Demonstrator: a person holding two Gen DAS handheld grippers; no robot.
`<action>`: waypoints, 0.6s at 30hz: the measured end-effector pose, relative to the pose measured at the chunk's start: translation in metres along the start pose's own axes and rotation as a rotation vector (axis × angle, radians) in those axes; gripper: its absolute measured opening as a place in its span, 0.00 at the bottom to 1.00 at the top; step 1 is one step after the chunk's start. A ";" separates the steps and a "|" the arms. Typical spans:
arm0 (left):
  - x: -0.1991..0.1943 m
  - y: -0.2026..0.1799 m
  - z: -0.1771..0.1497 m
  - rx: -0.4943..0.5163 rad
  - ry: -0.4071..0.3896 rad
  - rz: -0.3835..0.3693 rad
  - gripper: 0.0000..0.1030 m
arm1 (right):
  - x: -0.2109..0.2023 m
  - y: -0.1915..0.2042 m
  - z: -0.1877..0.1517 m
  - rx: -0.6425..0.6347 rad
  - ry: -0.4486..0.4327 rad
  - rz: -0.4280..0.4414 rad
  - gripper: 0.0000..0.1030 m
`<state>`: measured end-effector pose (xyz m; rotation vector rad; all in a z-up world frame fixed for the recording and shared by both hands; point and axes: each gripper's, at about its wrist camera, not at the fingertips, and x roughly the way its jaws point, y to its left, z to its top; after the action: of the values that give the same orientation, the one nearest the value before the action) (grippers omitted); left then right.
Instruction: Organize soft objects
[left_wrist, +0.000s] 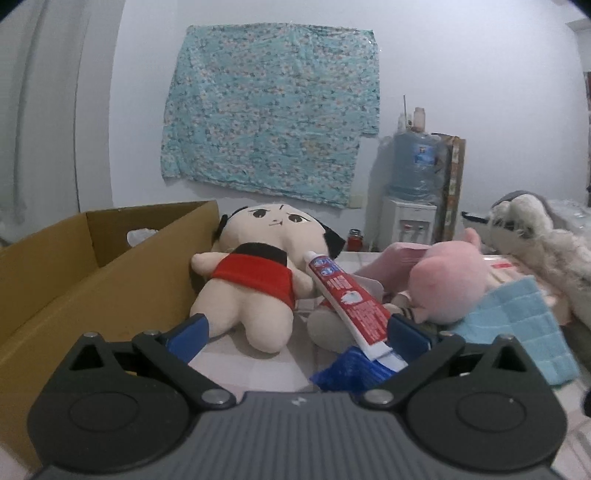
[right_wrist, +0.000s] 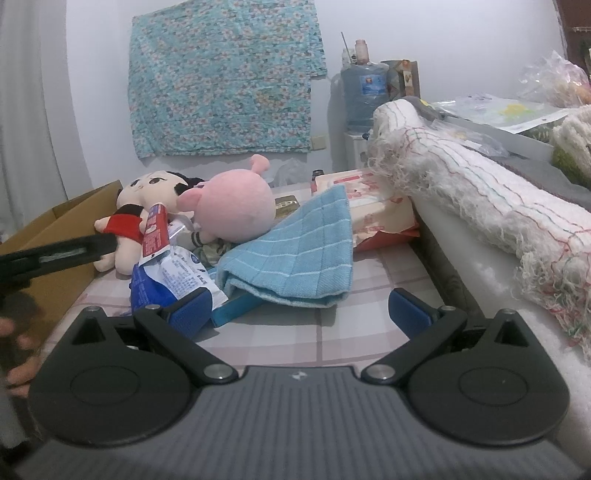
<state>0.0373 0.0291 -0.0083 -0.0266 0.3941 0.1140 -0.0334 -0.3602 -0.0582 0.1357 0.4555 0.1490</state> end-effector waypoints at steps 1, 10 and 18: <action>0.004 -0.004 -0.001 0.011 -0.018 0.014 1.00 | 0.000 0.000 0.000 0.001 0.000 0.000 0.99; 0.009 -0.034 -0.015 0.161 -0.132 0.038 1.00 | -0.001 -0.002 0.002 0.017 -0.004 0.002 0.99; 0.001 -0.035 -0.018 0.157 -0.190 0.053 1.00 | -0.001 -0.003 0.001 0.028 -0.004 0.003 0.99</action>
<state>0.0350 -0.0066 -0.0251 0.1492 0.2127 0.1366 -0.0332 -0.3636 -0.0574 0.1639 0.4533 0.1452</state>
